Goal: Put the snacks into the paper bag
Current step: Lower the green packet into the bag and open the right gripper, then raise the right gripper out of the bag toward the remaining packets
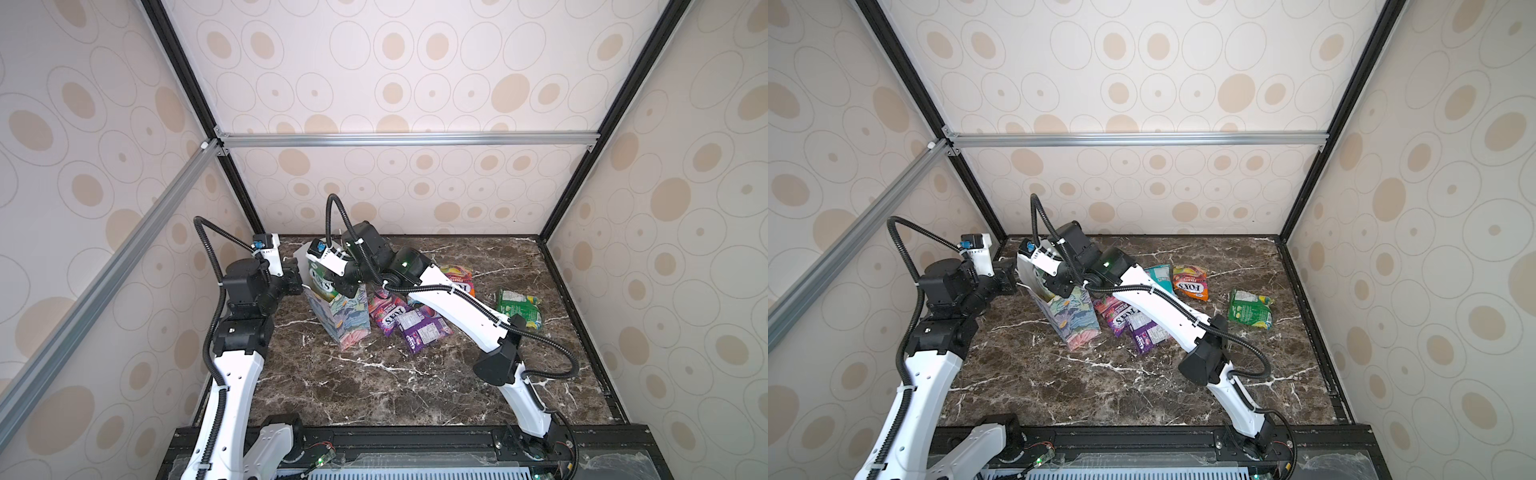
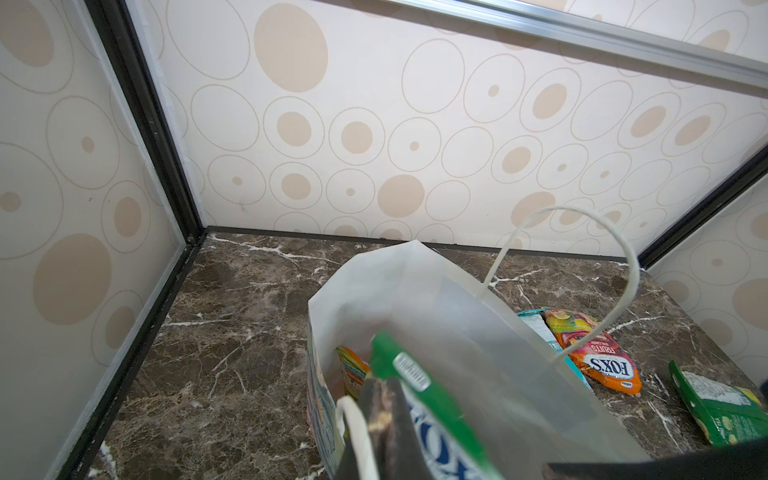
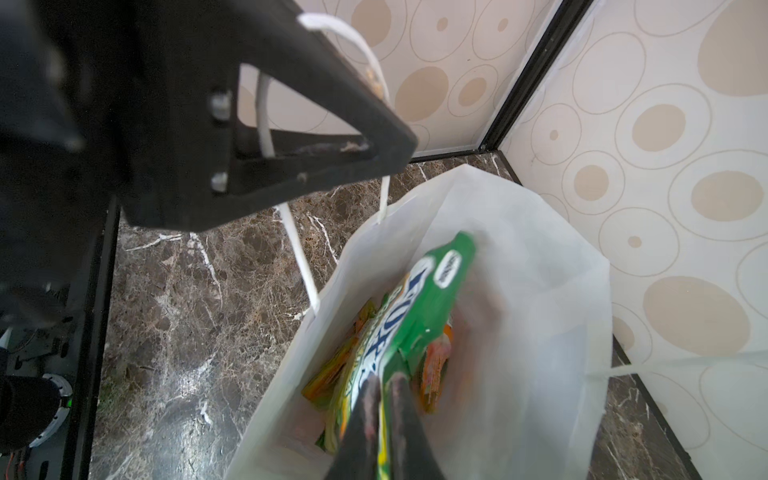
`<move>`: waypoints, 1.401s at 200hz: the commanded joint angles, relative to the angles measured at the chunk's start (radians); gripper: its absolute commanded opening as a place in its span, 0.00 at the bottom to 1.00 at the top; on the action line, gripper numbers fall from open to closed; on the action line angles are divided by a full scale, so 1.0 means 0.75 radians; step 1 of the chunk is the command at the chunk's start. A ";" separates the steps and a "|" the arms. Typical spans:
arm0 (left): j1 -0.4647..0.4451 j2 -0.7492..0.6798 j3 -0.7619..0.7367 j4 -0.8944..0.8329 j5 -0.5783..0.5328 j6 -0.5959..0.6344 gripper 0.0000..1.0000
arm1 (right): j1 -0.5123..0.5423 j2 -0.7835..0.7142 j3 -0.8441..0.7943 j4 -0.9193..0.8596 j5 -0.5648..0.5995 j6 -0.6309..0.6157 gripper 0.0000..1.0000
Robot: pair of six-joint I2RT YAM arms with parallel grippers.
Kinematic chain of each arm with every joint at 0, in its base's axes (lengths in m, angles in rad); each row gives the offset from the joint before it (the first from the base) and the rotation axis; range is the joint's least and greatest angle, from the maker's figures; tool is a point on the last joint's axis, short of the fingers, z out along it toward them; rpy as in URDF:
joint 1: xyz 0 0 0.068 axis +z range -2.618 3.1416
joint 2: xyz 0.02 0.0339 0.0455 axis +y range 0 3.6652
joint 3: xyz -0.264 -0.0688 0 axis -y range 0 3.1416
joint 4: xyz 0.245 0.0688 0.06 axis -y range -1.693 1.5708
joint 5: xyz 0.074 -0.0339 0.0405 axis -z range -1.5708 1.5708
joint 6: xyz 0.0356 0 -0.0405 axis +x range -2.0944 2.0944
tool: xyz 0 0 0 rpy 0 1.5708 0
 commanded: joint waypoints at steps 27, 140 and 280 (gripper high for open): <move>0.011 -0.009 0.012 0.007 0.004 0.017 0.00 | 0.023 -0.012 0.050 0.028 0.021 -0.033 0.24; 0.011 -0.008 0.007 0.007 -0.006 0.020 0.00 | 0.052 -0.380 -0.440 0.299 -0.004 0.092 0.24; 0.011 0.013 0.005 0.011 -0.001 0.016 0.00 | 0.044 -1.165 -1.638 0.680 0.544 0.317 0.27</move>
